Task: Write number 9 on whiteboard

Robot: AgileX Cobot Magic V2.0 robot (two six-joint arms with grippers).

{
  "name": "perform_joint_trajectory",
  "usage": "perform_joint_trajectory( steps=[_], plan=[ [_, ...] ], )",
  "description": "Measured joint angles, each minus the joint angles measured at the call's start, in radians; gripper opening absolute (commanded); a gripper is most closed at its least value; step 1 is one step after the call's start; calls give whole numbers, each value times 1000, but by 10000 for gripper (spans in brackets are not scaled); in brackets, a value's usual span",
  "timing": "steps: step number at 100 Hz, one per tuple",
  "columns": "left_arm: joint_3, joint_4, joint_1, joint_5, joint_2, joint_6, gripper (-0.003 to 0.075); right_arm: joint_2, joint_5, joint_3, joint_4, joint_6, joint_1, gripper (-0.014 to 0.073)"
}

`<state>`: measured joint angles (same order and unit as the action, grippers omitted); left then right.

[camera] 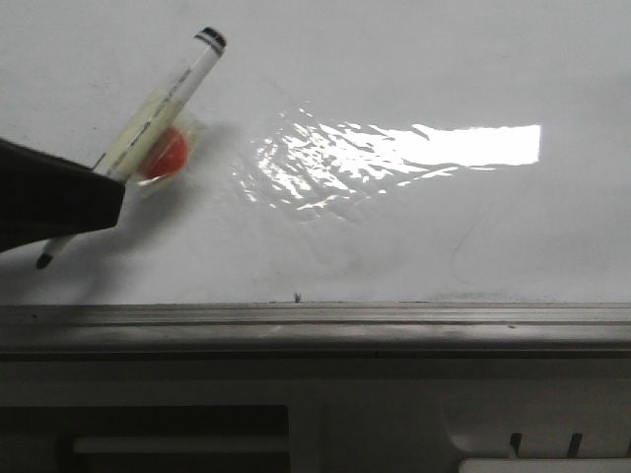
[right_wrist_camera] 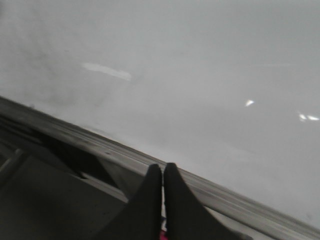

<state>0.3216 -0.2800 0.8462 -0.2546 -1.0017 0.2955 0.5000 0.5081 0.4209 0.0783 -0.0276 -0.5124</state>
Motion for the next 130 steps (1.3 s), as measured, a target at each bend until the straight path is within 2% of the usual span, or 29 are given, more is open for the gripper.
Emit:
perform_joint_trajectory(
  steps=[10,17,29,40,56,72,79,93,105,119,130],
  plan=[
    [36,98,0,8,0,0,-20,84,-2,81,0,2,-135,296],
    [43,146,2,2,0,0,-20,144,-9,135,0,4,-211,358],
    [45,257,39,-2,0,0,-20,237,-24,217,0,6,-297,359],
    [45,365,104,-2,0,0,-20,306,-28,278,0,8,-331,359],
    [45,405,167,-21,0,0,-20,380,-28,340,15,10,-368,359],
    [45,409,177,-22,0,0,-20,436,-28,367,34,10,-397,358],
    [45,411,177,-23,0,0,-20,456,-28,373,38,10,-403,313],
    [45,411,177,-23,0,0,-20,469,-28,378,42,10,-407,71],
    [45,416,177,-22,0,3,-20,469,-30,380,50,10,-409,-76],
    [45,420,177,-18,-2,9,2,469,-30,382,75,10,-413,-76],
    [45,420,177,-18,-2,9,123,469,-32,382,77,10,-413,-76]
  ],
)
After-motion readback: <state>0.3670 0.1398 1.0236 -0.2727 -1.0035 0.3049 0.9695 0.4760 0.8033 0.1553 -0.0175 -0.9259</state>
